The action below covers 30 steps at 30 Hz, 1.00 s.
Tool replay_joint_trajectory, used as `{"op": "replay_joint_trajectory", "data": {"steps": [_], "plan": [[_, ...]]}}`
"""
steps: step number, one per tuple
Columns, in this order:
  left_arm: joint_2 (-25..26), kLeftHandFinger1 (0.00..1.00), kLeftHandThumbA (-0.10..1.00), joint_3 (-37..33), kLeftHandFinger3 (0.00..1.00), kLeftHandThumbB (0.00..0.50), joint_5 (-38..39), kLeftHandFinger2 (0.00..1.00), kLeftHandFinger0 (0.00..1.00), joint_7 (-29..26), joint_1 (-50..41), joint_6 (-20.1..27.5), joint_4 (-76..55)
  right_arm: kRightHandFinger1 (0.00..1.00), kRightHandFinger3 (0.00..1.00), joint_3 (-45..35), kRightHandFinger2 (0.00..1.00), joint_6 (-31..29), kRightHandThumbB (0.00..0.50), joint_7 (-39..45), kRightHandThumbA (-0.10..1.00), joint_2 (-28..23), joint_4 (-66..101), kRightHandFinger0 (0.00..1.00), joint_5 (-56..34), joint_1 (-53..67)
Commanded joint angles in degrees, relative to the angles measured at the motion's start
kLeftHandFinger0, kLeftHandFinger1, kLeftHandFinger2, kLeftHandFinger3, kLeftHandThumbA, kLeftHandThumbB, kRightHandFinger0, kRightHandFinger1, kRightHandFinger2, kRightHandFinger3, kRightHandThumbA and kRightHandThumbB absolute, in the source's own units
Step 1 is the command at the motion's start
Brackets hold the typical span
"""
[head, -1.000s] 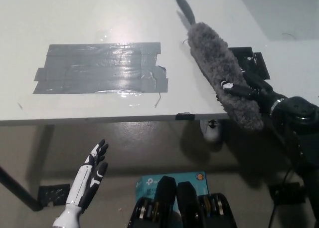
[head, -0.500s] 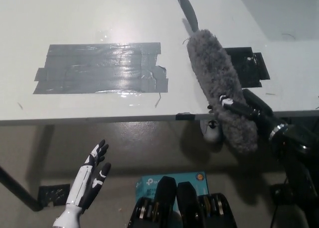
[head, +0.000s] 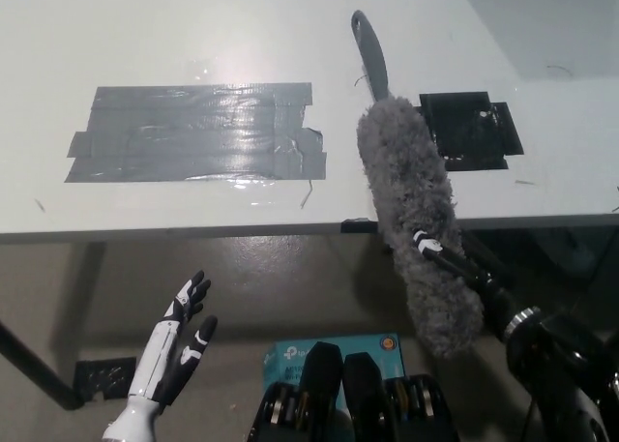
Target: A grey duster is kept infront of the robot in the middle of the table and the robot extends its right arm to grab the duster, picks it up and hands it to a person
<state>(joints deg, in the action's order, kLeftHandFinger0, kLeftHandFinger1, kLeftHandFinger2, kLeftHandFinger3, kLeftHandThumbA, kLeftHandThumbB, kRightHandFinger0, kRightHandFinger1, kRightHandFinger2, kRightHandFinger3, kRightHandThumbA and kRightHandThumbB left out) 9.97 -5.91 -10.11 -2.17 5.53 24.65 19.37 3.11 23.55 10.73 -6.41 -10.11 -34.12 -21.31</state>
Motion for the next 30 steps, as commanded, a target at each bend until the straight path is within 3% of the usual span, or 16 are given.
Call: {"op": "replay_joint_trajectory", "data": {"steps": [1, 21, 26, 27, 28, 29, 30], "plan": [[0.62, 1.00, 0.90, 0.97, 1.00, 0.292, -0.70, 1.00, 1.00, -1.24, 2.36, 2.28, -1.45, 0.48, 1.00, 1.33, 0.88, 3.38, 0.092, -15.68, -0.10, 2.06, 24.98, 0.00, -40.26, -0.46], [0.48, 1.00, 0.88, 1.11, 1.00, 0.287, -0.88, 1.00, 1.00, -1.31, 2.83, 2.28, -1.32, 0.51, 1.00, 3.92, 0.92, 3.38, 0.065, -19.41, -0.10, 1.05, 25.89, 0.00, -44.50, -0.34], [0.57, 1.00, 0.86, 1.16, 1.00, 0.279, -0.79, 1.00, 1.00, -1.12, 2.96, 2.28, -1.29, 0.50, 1.00, 4.60, 0.90, 3.38, 0.104, -19.76, -0.10, 0.48, 25.87, 0.00, -44.74, -0.53], [0.57, 1.00, 0.86, 1.17, 1.00, 0.279, -0.84, 1.00, 1.00, -1.12, 2.98, 2.27, -1.25, 0.59, 1.00, 4.85, 1.00, 3.38, 0.153, -19.50, -0.08, 0.08, 25.87, 0.06, -44.57, -0.54], [0.54, 1.00, 0.86, 1.17, 1.00, 0.279, -0.76, 1.00, 1.00, -1.12, 3.04, 2.28, -1.13, 0.82, 1.00, 5.39, 1.00, 3.38, 0.175, -17.48, 0.24, -0.82, 25.77, 0.35, -44.24, -0.43], [0.52, 1.00, 0.86, 1.19, 1.00, 0.279, -0.65, 1.00, 1.00, -1.09, 3.05, 2.27, -1.08, 1.00, 1.00, 5.92, 1.00, 3.38, 0.285, -14.55, 0.45, -1.68, 25.57, 0.69, -43.19, -0.38], [0.50, 1.00, 0.86, 1.21, 1.00, 0.279, -0.59, 1.00, 1.00, -1.06, 3.06, 2.27, -1.05, 1.00, 1.00, 6.30, 1.00, 3.38, 0.276, -12.52, 0.53, -2.29, 25.43, 0.81, -42.46, -0.37]]}}
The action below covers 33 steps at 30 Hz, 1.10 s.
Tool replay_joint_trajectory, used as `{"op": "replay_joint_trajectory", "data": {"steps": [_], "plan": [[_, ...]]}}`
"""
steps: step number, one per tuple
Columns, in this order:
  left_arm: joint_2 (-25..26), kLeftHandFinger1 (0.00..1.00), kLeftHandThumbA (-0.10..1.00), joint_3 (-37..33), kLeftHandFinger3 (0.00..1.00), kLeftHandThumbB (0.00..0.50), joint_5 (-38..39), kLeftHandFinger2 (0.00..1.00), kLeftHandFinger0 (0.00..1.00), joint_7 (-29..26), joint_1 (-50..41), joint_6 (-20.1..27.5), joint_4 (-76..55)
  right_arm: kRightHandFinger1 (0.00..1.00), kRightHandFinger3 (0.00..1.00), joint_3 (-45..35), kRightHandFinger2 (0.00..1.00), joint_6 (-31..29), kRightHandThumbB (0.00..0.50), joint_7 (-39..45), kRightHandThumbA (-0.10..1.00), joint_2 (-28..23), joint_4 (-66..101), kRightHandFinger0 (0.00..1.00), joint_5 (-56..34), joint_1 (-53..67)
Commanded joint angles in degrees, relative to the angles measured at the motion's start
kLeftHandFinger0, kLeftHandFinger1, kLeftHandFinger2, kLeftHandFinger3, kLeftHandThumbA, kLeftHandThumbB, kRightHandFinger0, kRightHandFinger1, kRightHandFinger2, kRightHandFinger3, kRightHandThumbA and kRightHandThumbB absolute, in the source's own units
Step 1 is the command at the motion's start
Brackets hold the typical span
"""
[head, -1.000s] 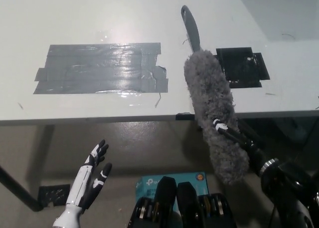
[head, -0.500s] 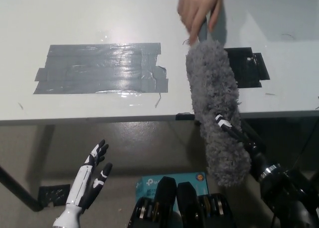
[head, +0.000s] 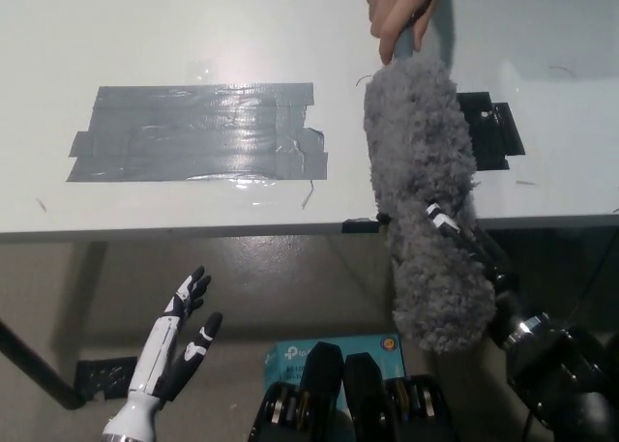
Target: A grey duster is kept infront of the robot in the middle of the table and the robot extends its right arm to grab the duster, picks it up and hands it to a person
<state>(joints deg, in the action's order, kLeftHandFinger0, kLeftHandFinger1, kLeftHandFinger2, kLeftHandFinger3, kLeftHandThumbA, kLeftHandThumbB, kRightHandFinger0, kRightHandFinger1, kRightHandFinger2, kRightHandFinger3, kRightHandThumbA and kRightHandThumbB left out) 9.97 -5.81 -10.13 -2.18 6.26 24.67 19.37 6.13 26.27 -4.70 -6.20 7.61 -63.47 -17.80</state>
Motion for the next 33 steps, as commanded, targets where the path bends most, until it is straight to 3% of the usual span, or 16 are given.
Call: {"op": "replay_joint_trajectory", "data": {"steps": [1, 3, 5, 11, 20, 27, 28, 30, 33], "plan": [[0.46, 1.00, 0.87, 1.18, 1.00, 0.292, -0.47, 1.00, 1.00, -0.90, 2.39, 2.17, -1.14, 1.00, 1.00, 3.57, 1.00, 0.66, 0.343, 6.10, 0.60, -3.15, 7.51, 1.00, -11.81, -3.83], [0.44, 1.00, 0.87, 1.22, 1.00, 0.291, -0.58, 1.00, 1.00, -0.72, 2.52, 1.97, -1.43, 1.00, 1.00, 3.49, 1.00, 0.66, 0.408, 9.31, 0.75, -3.55, 7.70, 1.00, -8.78, -3.52], [0.49, 1.00, 0.87, 1.21, 1.00, 0.284, -0.69, 1.00, 1.00, -0.81, 2.65, 2.06, -1.36, 1.00, 1.00, 3.36, 1.00, 0.66, 0.448, 10.75, 0.81, -3.83, 7.97, 1.00, -5.88, -3.27], [0.50, 1.00, 0.86, 1.09, 1.00, 0.286, -0.55, 1.00, 1.00, -0.73, 2.75, 2.26, -0.98, 1.00, 1.00, 3.92, 1.00, -4.83, 0.450, 12.60, 0.99, -5.15, 8.79, 1.00, 8.71, -0.94], [0.51, 1.00, 0.88, 1.13, 1.00, 0.287, -0.78, 1.00, 1.00, -0.83, 2.03, 2.26, -1.06, 1.00, 1.00, 1.97, 1.00, -11.30, 0.431, 12.99, 0.95, -5.46, 10.20, 1.00, 19.73, 4.77], [0.17, 1.00, 0.88, 1.30, 1.00, 0.290, -0.35, 1.00, 1.00, -0.41, 1.15, 2.20, -1.34, 1.00, 1.00, 1.57, 1.00, -17.70, 0.356, 13.05, 1.00, -6.06, 6.54, 1.00, 30.00, 10.10], [0.15, 1.00, 0.88, 1.29, 1.00, 0.290, -0.27, 1.00, 1.00, -0.41, 1.10, 2.23, -1.35, 1.00, 1.00, 1.38, 1.00, -18.60, 0.391, 12.62, 0.99, -5.88, 5.55, 1.00, 31.21, 10.72], [0.18, 1.00, 0.88, 1.20, 1.00, 0.288, -0.30, 1.00, 1.00, -0.51, 1.08, 2.25, -1.29, 1.00, 1.00, 1.01, 1.00, -21.01, 0.401, 11.98, 0.96, -5.57, 2.71, 1.00, 34.11, 11.80], [0.24, 1.00, 0.89, 1.03, 1.00, 0.286, -0.52, 1.00, 1.00, -0.69, 0.90, 2.26, -1.16, 1.00, 1.00, 1.43, 1.00, -24.32, 0.362, 11.77, 1.00, -6.08, -0.45, 1.00, 38.75, 12.53]]}}
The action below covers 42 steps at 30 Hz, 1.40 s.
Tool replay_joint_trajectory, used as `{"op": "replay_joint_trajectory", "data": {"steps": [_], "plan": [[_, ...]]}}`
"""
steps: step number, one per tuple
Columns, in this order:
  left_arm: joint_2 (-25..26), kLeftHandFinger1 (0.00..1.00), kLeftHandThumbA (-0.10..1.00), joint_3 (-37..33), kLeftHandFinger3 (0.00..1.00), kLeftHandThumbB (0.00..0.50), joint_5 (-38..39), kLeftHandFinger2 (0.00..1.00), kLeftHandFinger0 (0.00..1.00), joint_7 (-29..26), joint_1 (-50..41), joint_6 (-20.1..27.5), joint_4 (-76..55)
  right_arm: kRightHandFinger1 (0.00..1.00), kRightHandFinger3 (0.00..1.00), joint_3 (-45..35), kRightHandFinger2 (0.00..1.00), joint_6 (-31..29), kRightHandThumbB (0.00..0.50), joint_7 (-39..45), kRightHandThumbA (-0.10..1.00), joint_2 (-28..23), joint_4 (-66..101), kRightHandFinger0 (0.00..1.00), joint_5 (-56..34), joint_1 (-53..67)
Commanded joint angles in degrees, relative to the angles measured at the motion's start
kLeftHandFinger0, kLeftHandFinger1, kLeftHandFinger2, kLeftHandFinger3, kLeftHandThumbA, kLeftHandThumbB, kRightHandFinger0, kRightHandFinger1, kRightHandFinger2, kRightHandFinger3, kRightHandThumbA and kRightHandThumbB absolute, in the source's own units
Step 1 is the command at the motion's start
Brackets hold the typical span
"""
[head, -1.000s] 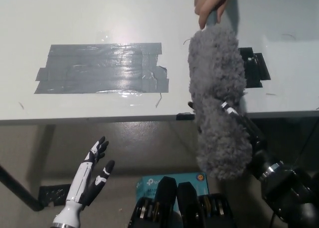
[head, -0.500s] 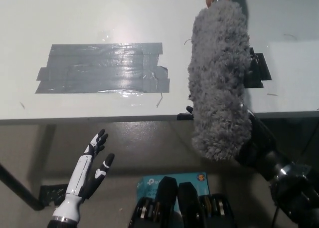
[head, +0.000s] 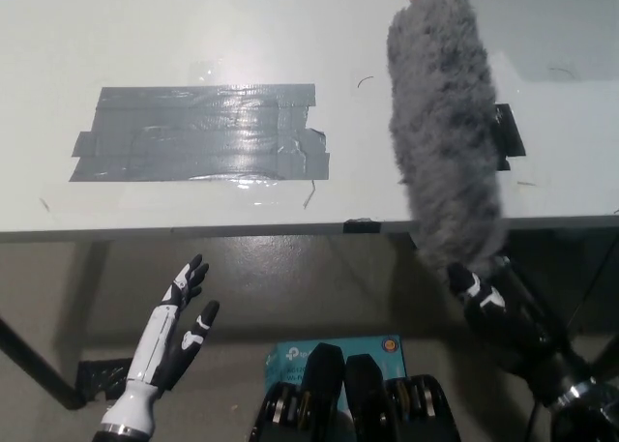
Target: A grey duster is kept infront of the robot in the middle of the table and the robot extends its right arm to grab the duster, picks it up and hands it to a person
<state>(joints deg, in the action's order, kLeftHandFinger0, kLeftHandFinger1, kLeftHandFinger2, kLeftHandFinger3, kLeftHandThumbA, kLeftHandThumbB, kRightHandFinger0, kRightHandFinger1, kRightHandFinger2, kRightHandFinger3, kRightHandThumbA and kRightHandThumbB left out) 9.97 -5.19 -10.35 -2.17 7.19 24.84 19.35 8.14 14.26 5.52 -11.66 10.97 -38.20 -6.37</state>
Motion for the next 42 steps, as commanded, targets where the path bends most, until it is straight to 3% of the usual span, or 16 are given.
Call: {"op": "replay_joint_trajectory", "data": {"steps": [1, 2, 4, 5, 6, 8, 16, 26, 42], "plan": [[0.27, 1.00, 0.89, 0.34, 1.00, 0.286, -0.39, 1.00, 1.00, -0.76, -0.06, 2.09, -1.11, 1.00, 1.00, -0.47, 1.00, -13.10, 0.362, 1.46, 1.00, -0.73, -4.56, 1.00, 14.62, 1.26], [0.31, 1.00, 0.88, 0.14, 1.00, 0.277, -0.51, 1.00, 1.00, -1.02, -0.12, 2.09, -0.96, 1.00, 1.00, -0.30, 1.00, -14.33, 0.337, 1.32, 1.00, -0.93, -5.72, 1.00, 16.52, 1.61], [0.33, 1.00, 0.88, 0.07, 1.00, 0.277, -0.54, 1.00, 1.00, -1.16, -0.12, 2.09, -0.89, 1.00, 1.00, -0.22, 1.00, -14.77, 0.334, 1.27, 1.00, -1.02, -6.13, 1.00, 17.28, 1.70], [0.30, 1.00, 0.87, -0.01, 1.00, 0.273, -0.30, 1.00, 1.00, -1.16, -0.23, 2.09, -0.79, 1.00, 1.00, 0.40, 1.00, -16.12, 0.391, 0.71, 1.00, -1.57, -7.39, 1.00, 20.44, 1.88], [0.23, 1.00, 0.87, -0.04, 1.00, 0.273, -0.05, 1.00, 1.00, -1.03, -0.38, 2.09, -0.72, 1.00, 1.00, 0.83, 1.00, -16.78, 0.417, 0.12, 1.00, -1.89, -8.07, 1.00, 22.84, 2.06], [0.18, 1.00, 0.87, 0.05, 1.00, 0.277, -0.17, 1.00, 1.00, -0.85, -0.72, 2.09, -0.90, 1.00, 1.00, 1.25, 1.00, -17.42, 0.397, -0.59, 1.00, -2.03, -8.72, 1.00, 25.43, 2.21], [-0.09, 1.00, 0.88, 0.15, 1.00, 0.293, 0.11, 1.00, 1.00, -0.28, -1.26, 2.08, -1.35, 1.00, 1.00, 4.02, 1.00, -18.35, 0.403, -3.47, 0.98, -3.78, -11.35, 1.00, 37.13, 1.38], [0.12, 1.00, 0.89, -0.23, 1.00, 0.289, -0.14, 1.00, 1.00, -1.00, -1.41, 2.09, -1.02, 1.00, 1.00, 4.84, 1.00, -17.94, 0.367, -4.09, 0.99, -4.27, -11.90, 1.00, 42.75, 0.75], [-0.05, 1.00, 0.91, -0.53, 1.00, 0.299, -1.47, 1.00, 1.00, -2.07, -2.73, 2.09, -0.79, 1.00, 1.00, 4.32, 1.00, -17.75, 0.376, -3.28, 1.00, -3.84, -11.51, 1.00, 48.40, 2.12]]}}
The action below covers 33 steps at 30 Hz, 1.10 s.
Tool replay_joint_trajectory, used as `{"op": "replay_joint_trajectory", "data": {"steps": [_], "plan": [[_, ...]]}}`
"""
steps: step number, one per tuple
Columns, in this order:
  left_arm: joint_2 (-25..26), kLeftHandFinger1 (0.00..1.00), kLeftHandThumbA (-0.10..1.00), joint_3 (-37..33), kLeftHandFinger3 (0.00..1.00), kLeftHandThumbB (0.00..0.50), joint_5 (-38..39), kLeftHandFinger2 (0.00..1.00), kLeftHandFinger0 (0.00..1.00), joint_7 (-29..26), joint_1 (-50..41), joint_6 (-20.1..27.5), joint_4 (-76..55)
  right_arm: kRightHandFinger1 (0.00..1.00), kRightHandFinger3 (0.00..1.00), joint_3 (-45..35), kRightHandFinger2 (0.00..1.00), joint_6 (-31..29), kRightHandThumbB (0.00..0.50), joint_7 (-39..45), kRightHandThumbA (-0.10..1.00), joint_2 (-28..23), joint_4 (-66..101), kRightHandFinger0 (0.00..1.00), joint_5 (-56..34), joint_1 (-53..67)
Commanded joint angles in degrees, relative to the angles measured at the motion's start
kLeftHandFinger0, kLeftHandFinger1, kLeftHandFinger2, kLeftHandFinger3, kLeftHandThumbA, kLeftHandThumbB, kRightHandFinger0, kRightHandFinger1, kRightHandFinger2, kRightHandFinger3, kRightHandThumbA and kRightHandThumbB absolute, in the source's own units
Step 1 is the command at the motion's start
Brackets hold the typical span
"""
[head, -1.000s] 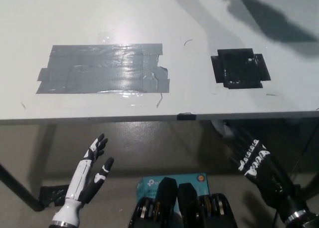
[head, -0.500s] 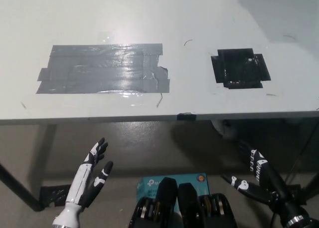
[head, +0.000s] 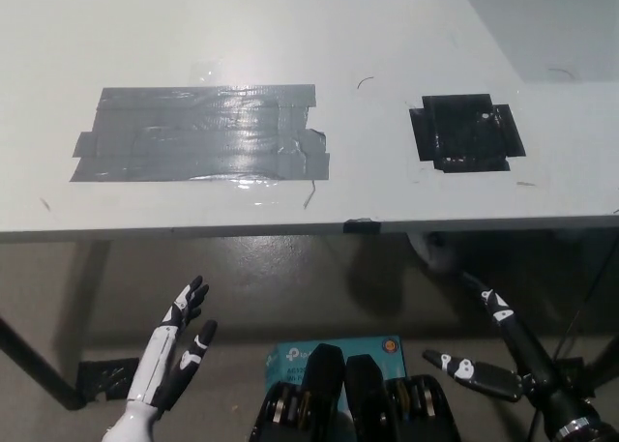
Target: A grey duster is kept infront of the robot in the middle of the table and the robot extends its right arm to grab the duster, picks it up and hands it to a person
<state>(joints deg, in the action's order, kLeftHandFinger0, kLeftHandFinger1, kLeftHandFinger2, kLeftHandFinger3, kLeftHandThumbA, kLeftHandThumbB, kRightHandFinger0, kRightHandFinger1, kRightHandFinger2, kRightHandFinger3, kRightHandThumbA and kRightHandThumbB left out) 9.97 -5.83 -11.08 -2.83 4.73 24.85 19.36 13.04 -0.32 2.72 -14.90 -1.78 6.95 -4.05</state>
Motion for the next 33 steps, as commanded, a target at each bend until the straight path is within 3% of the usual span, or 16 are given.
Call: {"op": "replay_joint_trajectory", "data": {"steps": [1, 21, 33], "plan": [[-0.06, 1.00, 0.91, 0.07, 1.00, 0.300, -0.70, 1.00, 1.00, -1.47, -0.38, 2.07, -0.84, 1.00, 1.00, -0.59, 1.00, -3.21, 0.379, -0.44, 1.00, -0.60, 1.26, 1.00, 3.49, -0.07], [0.14, 1.00, 0.89, -0.05, 1.00, 0.304, -0.15, 1.00, 1.00, -1.48, -1.97, 2.07, -1.07, 1.00, 1.00, -0.40, 1.00, -3.69, 0.333, 0.30, 1.00, 0.26, 1.47, 1.00, 5.93, 1.83], [0.22, 1.00, 0.90, 0.10, 1.00, 0.296, -0.02, 1.00, 1.00, -1.50, -1.55, 2.07, -0.99, 1.00, 1.00, -0.24, 1.00, -4.77, 0.338, 0.08, 1.00, 0.44, 0.48, 1.00, 7.90, 1.30]]}}
